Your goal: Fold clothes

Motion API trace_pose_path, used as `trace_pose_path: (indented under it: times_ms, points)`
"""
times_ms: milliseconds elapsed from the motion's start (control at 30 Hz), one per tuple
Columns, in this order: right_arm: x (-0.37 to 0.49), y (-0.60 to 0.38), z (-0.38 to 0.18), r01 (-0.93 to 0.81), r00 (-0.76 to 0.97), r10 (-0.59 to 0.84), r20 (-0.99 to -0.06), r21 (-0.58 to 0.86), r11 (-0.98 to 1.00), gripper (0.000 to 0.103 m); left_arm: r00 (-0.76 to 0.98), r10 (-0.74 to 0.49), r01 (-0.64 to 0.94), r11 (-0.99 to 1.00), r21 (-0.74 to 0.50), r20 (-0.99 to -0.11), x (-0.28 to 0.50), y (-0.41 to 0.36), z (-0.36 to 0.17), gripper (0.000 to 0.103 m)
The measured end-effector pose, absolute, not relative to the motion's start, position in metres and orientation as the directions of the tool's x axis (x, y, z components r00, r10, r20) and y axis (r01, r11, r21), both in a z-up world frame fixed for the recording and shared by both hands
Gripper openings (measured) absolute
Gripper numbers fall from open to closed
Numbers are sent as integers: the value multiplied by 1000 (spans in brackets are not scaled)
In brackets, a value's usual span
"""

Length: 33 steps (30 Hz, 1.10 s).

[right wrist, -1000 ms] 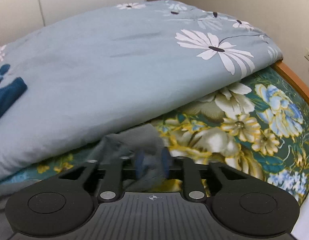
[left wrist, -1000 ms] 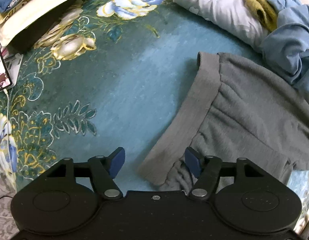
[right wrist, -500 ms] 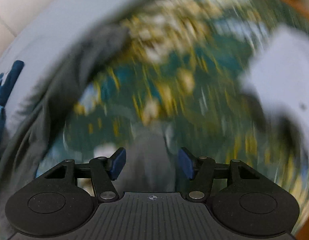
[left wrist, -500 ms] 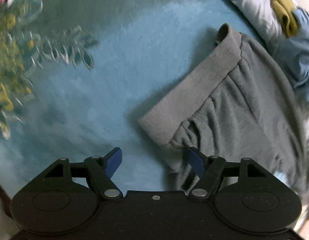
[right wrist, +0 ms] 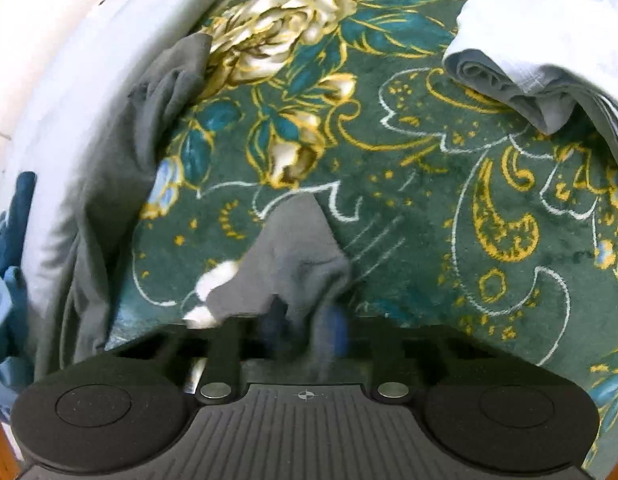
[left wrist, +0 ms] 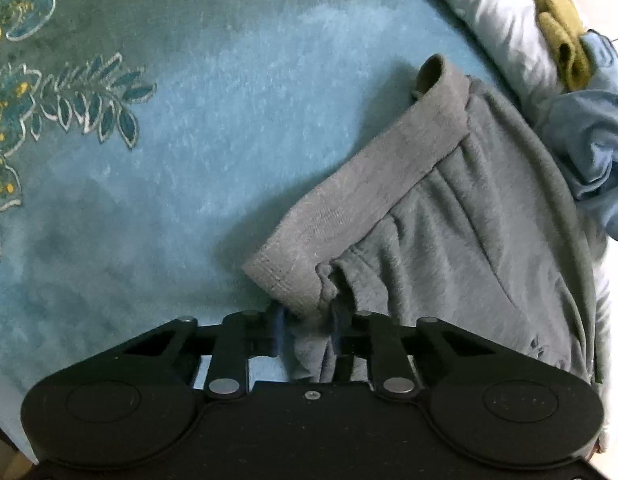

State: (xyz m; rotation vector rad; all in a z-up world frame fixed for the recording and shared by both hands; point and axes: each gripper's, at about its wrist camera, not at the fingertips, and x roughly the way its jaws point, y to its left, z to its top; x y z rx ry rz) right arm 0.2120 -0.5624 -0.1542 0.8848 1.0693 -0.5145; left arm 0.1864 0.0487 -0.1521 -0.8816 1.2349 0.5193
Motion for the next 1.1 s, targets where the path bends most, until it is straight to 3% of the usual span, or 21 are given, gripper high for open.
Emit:
trace_pose_path:
  times_ms: [233,433,533,667,767,833,967,1100]
  points:
    - [166,-581,-74,741,534,-114,-838,399,539,6,435,-106,-716,562,-415,-894,161,60,-92,8]
    - [175,-600,-17,712,545,-236,-805,295,636,6,476,-101,-697,562,-445,-874,158,74,-70,8]
    - [223,-603,-31,673,523,-233,-820,231,702,6,451,-84,-707,574,-413,-889,170,76,-81,8]
    - [288,-592,-91,654,376,-216,-901,93,751,7,370,-40,-712,629,-311,-928,165,71,-102,9]
    - [305,-577,-112,623,385,-153,-910,134,770,13,316,-31,-744,613,-268,-948,155,69,-117,12]
    - [306,-566,-110,562,449,-84,-890,207,801,39,298,-29,-755,604,-254,-954,151,69,-124,14]
    - [277,-572,-87,497,561,-53,-826,286,819,41,283,-26,-769,591,-243,-959,154,72,-128,16]
    - [238,-610,-99,654,489,-133,-862,261,710,41,273,-17,-764,604,-228,-962,160,70,-130,16]
